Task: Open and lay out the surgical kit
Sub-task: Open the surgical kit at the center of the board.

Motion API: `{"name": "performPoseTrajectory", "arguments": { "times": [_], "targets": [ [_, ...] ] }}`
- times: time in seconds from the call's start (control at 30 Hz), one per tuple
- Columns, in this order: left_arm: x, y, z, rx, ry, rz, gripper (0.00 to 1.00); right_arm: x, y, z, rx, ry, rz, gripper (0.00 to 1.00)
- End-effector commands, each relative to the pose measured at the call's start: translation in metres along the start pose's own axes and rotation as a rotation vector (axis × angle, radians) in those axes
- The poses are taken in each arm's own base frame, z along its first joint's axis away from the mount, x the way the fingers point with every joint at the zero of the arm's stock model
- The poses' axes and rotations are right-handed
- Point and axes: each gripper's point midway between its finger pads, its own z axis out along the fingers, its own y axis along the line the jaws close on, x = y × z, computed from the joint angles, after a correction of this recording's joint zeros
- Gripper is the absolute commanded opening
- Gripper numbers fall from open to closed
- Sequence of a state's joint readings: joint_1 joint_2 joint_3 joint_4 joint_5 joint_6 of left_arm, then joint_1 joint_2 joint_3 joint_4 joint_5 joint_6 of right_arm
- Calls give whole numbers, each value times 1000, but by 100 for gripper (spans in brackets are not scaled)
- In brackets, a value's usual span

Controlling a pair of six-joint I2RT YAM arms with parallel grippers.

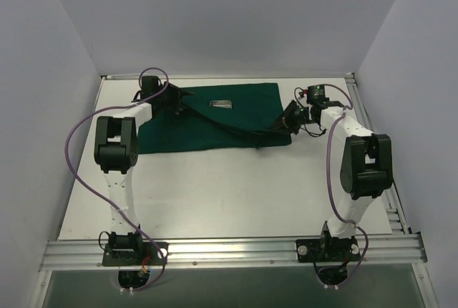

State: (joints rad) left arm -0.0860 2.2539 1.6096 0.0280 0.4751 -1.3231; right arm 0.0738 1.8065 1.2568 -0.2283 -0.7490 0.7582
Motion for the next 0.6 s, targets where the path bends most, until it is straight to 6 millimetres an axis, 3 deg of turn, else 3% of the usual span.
{"name": "performPoseTrajectory", "arguments": {
  "times": [0.0,0.17,0.33,0.57],
  "targets": [
    [-3,-13,-7,-17,-9,50,63,9,16,-15,-34,-3,-21,0],
    [-3,3,1,-89,16,43,61,8,18,-16,-40,-7,-24,0],
    [-8,18,4,-157,22,50,51,8,19,-16,-39,-7,-21,0],
    [-22,32,-11,-236,28,136,38,3,30,-22,-58,-17,-22,0]
  ]
}}
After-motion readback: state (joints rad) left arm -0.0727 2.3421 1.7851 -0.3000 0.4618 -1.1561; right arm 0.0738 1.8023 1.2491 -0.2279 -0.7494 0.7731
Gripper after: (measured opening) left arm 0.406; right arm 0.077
